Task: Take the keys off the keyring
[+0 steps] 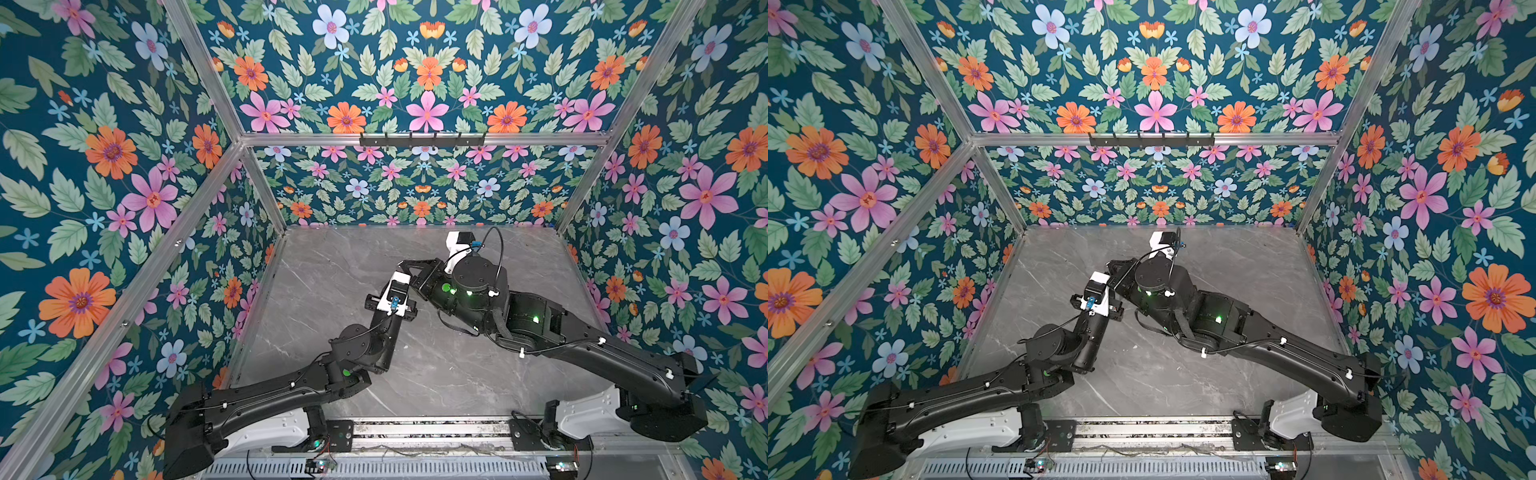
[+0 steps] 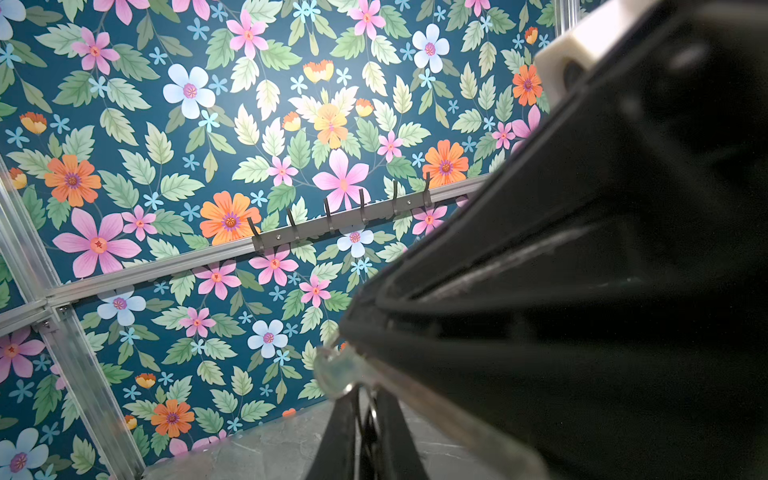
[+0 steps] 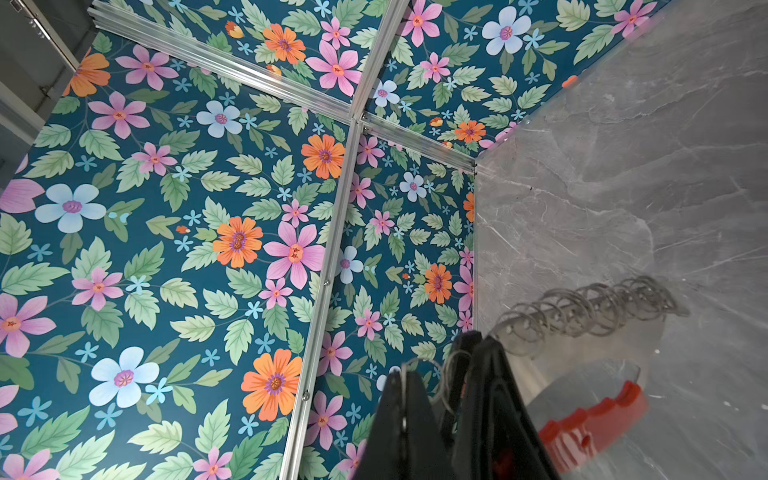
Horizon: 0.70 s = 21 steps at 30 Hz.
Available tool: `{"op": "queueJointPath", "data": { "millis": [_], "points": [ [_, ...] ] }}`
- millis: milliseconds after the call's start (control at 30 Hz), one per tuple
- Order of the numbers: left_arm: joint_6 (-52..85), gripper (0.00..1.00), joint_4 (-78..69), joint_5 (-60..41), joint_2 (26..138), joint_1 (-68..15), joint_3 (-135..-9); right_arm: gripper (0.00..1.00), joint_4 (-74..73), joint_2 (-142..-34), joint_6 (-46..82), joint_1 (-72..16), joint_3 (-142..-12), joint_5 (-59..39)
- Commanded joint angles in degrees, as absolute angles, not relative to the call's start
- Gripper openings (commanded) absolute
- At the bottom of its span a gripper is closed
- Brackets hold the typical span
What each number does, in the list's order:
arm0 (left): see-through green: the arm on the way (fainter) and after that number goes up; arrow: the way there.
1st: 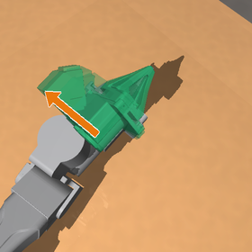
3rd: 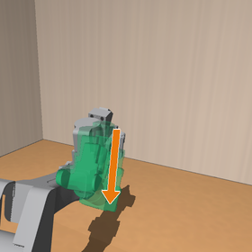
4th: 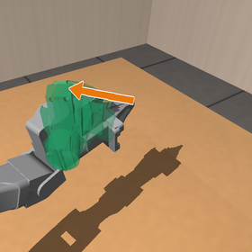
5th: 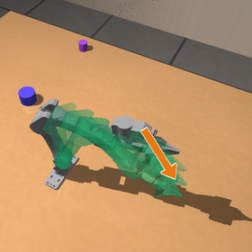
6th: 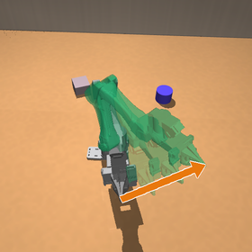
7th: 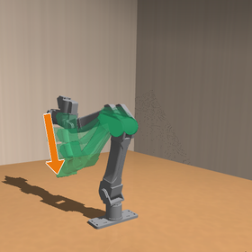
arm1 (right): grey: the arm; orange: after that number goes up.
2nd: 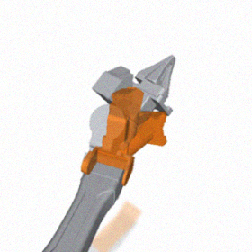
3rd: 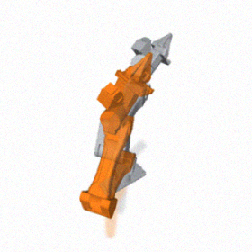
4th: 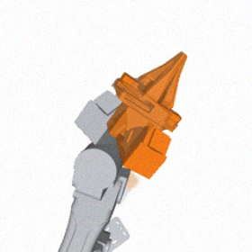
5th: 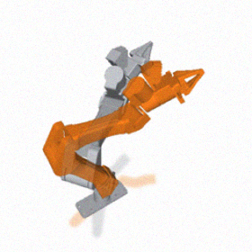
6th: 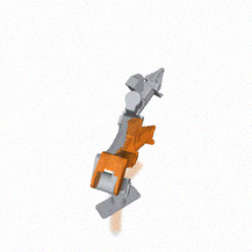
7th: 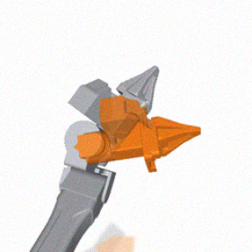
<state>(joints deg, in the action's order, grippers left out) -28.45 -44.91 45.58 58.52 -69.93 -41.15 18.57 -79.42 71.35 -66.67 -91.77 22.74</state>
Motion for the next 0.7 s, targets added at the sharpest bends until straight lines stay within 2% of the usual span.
{"op": "queueJointPath", "data": {
  "millis": [0,433,667],
  "points": [
    [-28.9,0.1,-43.37,43.07,58.72,-70.07,-41.74,0.0,17.16,-79.37,69.88,-66.8,-91.93,22.17],
    [-28.48,0.0,-41.67,42.49,58.36,-70.49,-42.23,0.0,16.46,-79.07,69.49,-66.8,-91.31,21.8],
    [-28.14,0.0,-38.13,42.01,58.28,-71.1,-43.58,0.0,16.24,-79.13,68.88,-66.75,-91.05,20.75]
  ]
}}
